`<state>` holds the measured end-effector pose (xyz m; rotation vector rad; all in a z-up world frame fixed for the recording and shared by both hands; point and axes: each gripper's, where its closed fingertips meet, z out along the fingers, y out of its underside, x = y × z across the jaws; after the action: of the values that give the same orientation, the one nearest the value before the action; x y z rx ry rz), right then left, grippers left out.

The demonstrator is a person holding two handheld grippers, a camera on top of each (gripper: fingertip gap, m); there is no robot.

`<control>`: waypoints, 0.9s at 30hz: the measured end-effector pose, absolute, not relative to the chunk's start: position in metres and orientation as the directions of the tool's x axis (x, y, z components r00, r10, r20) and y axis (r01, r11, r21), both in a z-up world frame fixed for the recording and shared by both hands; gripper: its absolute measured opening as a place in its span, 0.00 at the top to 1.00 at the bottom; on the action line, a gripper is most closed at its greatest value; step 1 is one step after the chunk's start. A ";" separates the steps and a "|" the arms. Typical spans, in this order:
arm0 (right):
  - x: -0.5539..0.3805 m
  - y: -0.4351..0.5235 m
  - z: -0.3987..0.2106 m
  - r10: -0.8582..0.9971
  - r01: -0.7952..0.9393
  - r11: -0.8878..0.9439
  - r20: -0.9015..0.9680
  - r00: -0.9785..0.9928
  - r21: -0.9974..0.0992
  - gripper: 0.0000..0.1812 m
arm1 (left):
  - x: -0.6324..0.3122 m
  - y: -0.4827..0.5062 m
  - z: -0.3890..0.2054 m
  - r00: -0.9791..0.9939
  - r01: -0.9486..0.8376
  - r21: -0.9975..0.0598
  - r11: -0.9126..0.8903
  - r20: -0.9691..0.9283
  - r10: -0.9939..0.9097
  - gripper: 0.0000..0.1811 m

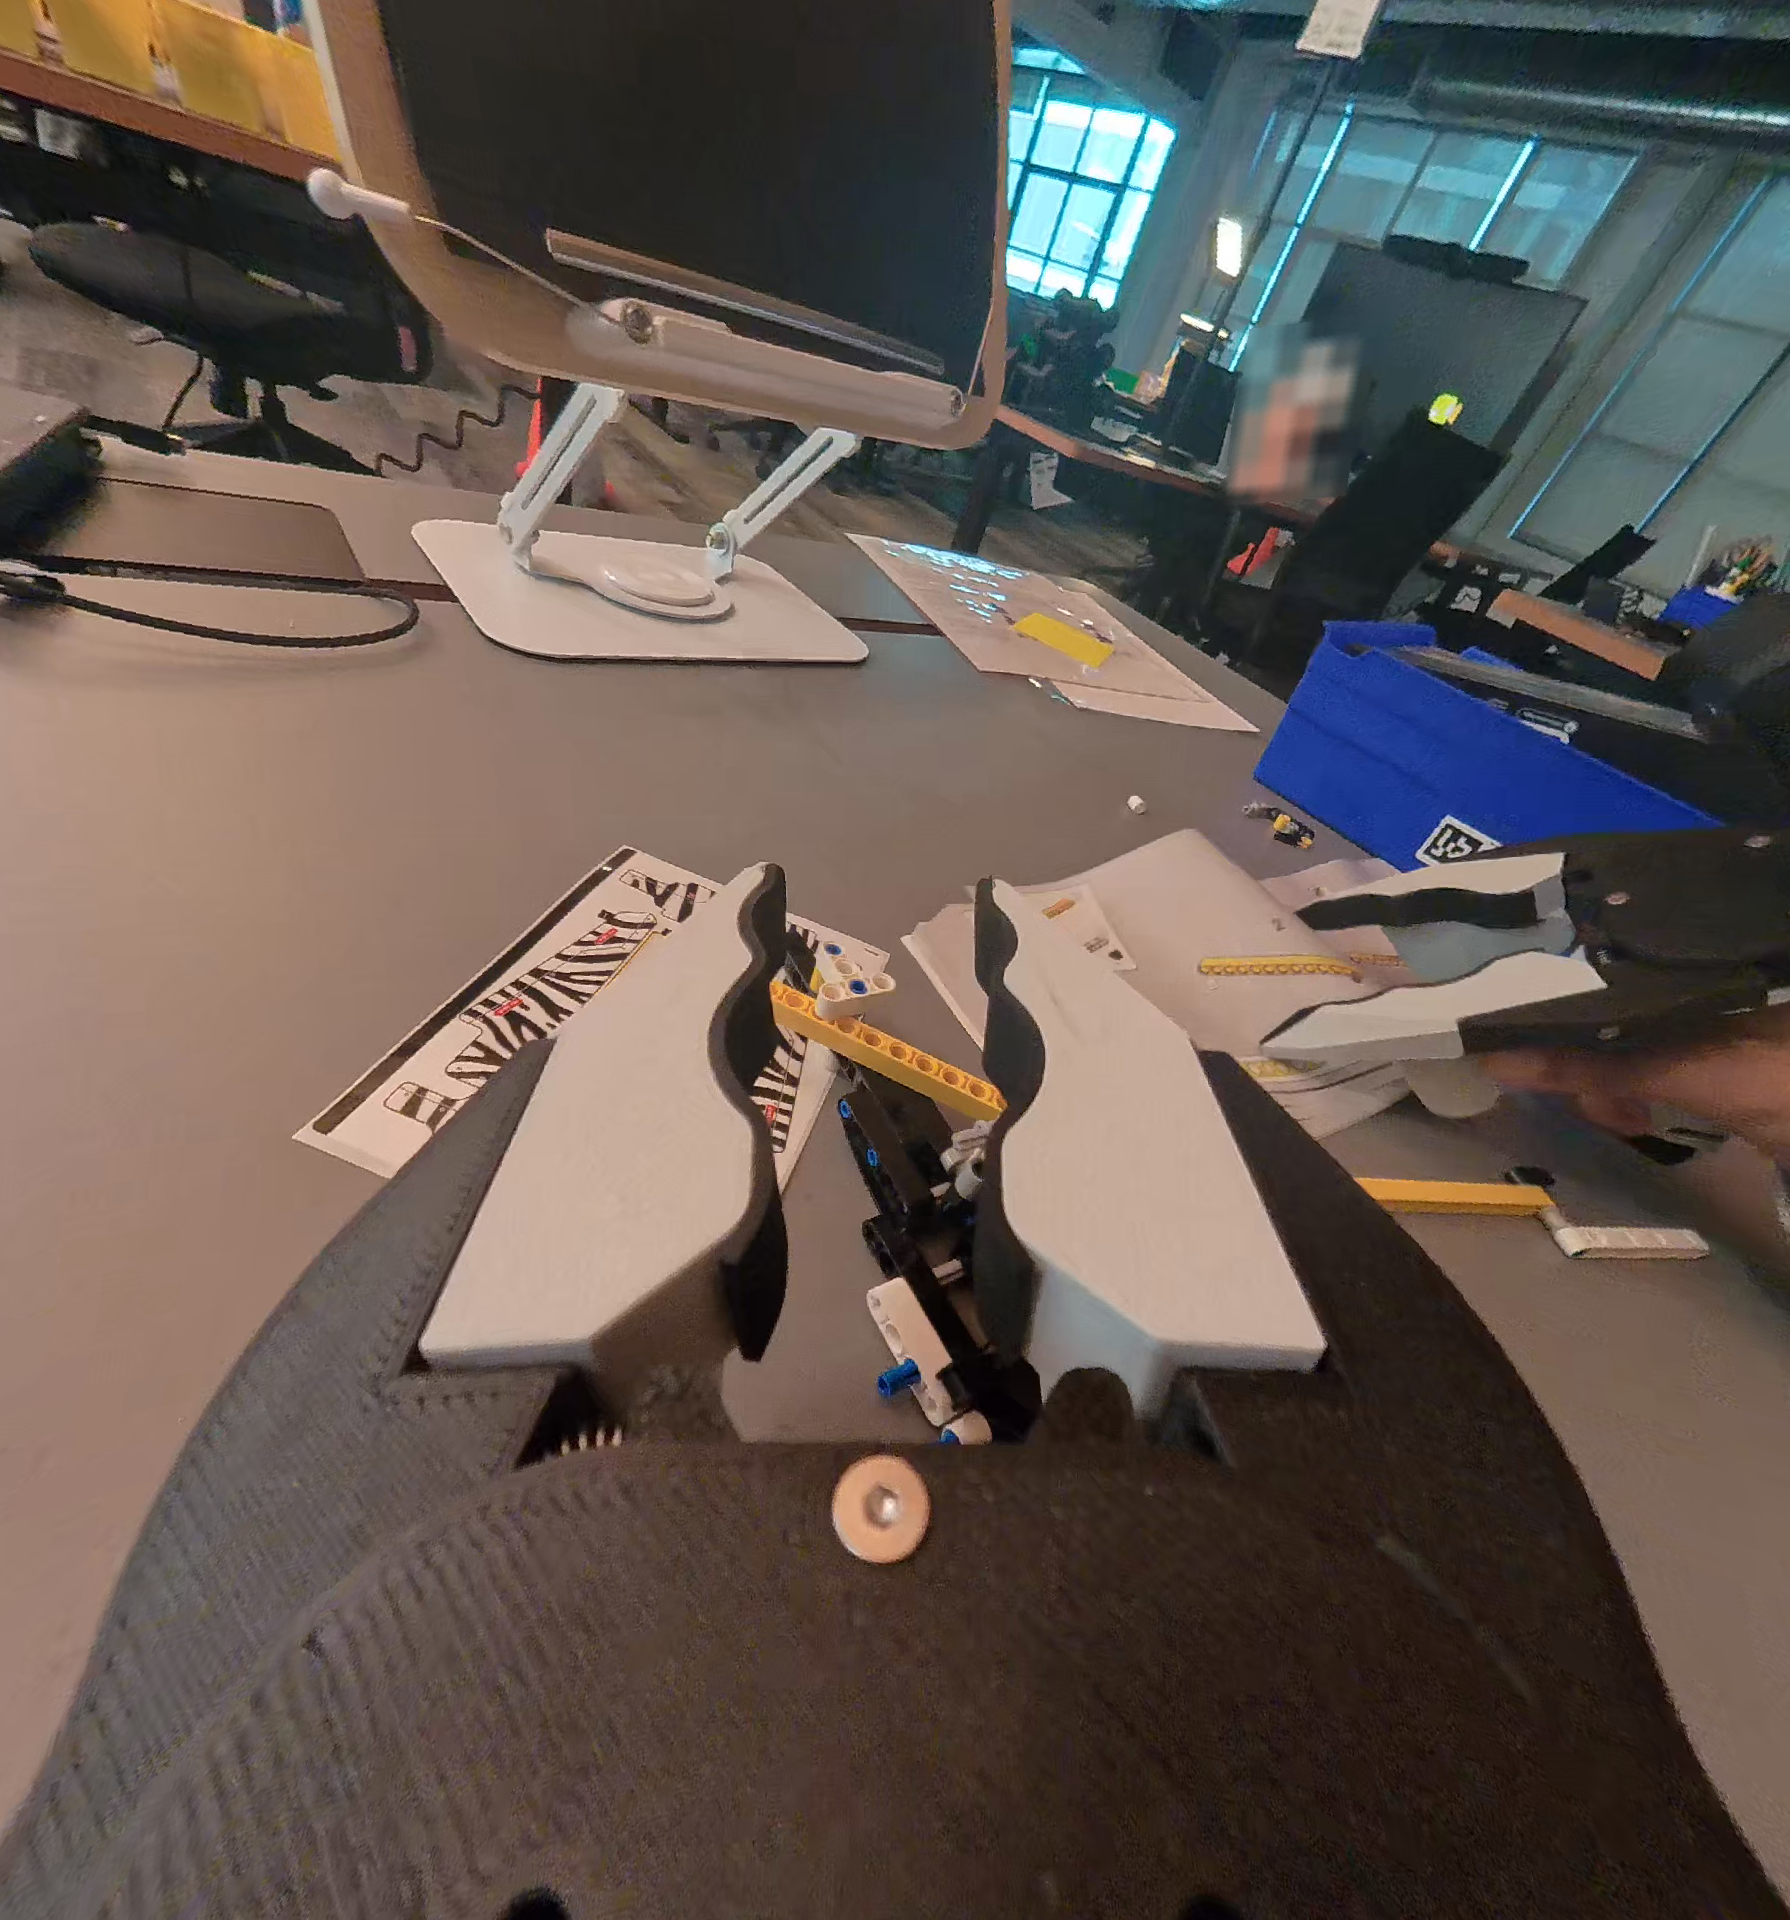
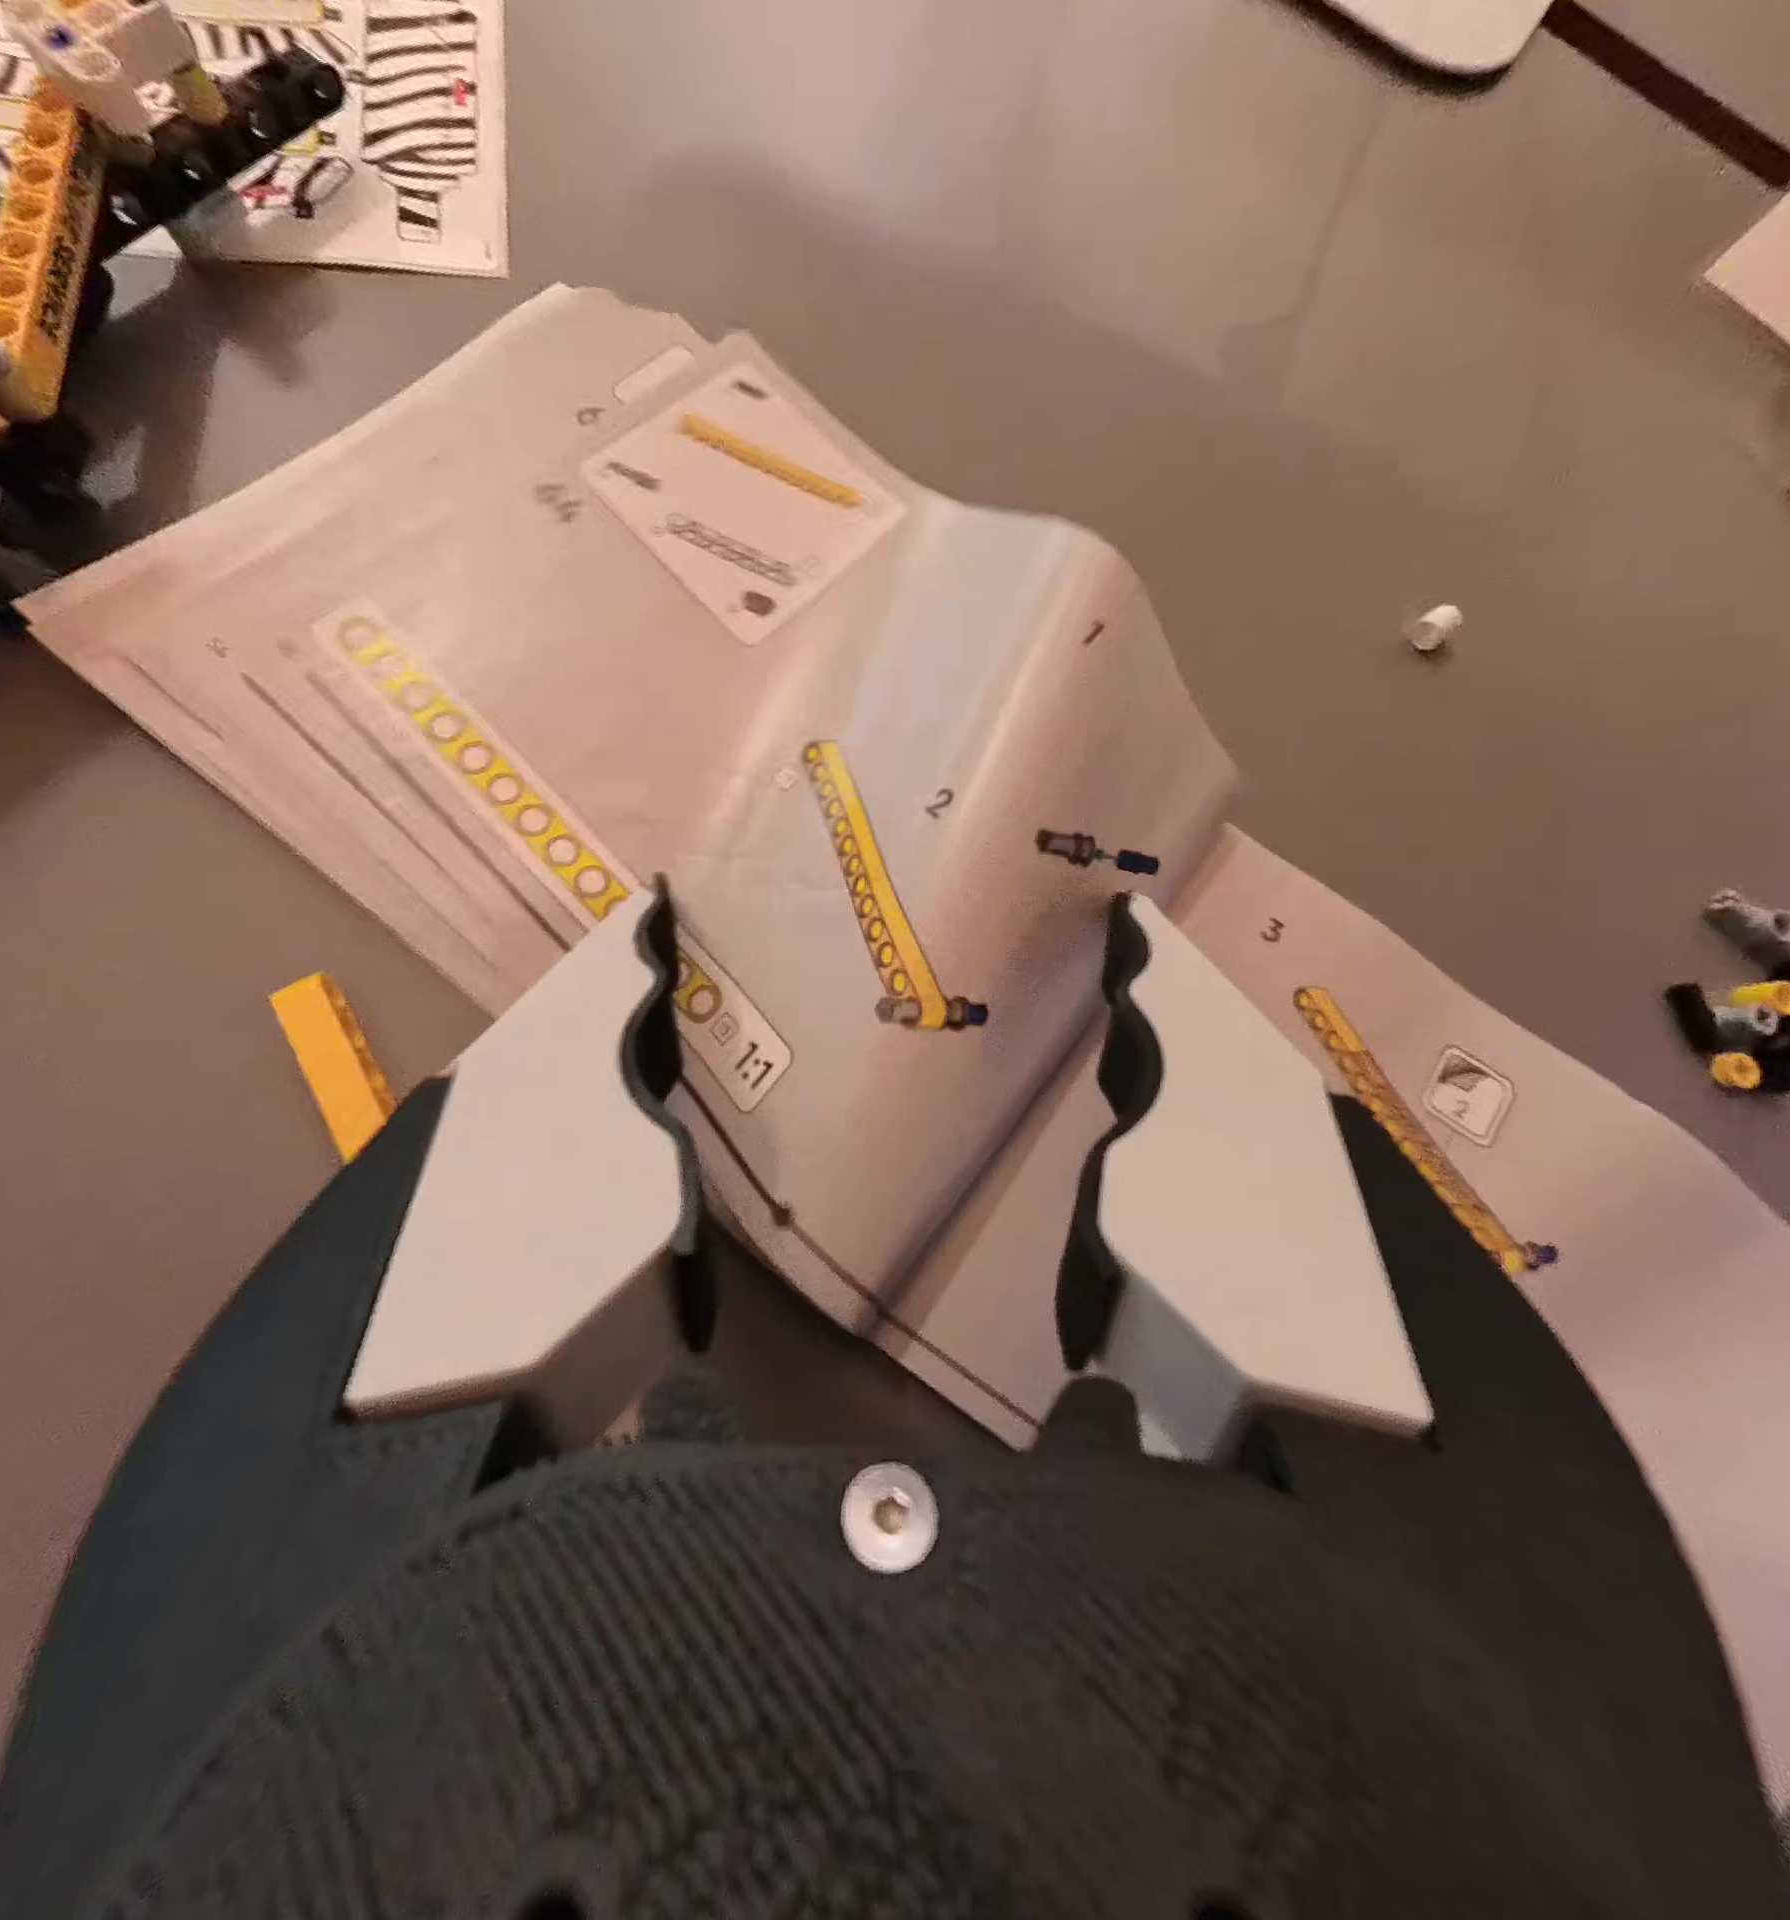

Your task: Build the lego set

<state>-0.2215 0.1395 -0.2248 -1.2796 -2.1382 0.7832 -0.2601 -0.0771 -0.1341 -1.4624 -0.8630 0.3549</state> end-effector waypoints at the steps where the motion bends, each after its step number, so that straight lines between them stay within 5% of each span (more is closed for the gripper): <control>1: -0.222 0.143 -0.224 0.900 0.597 0.388 0.149 -0.409 -0.702 0.59 | -0.260 -0.078 -0.134 0.662 0.287 -0.949 0.129 0.294 0.689 0.81; 12: -0.223 0.168 -0.201 0.920 0.542 0.316 0.113 -0.375 -0.779 0.94 | -0.262 -0.081 -0.133 0.657 0.297 -0.944 0.145 0.312 0.686 0.81; 27: -0.224 0.220 -0.176 0.962 0.525 0.201 0.064 -0.267 -0.827 0.89 | -0.263 -0.081 -0.135 0.657 0.305 -0.941 0.146 0.319 0.683 0.81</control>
<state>-0.2236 0.2196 -0.1757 -1.3818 -1.8829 0.9426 -0.2635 -0.0806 -0.1347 -1.4475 -0.8803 0.3302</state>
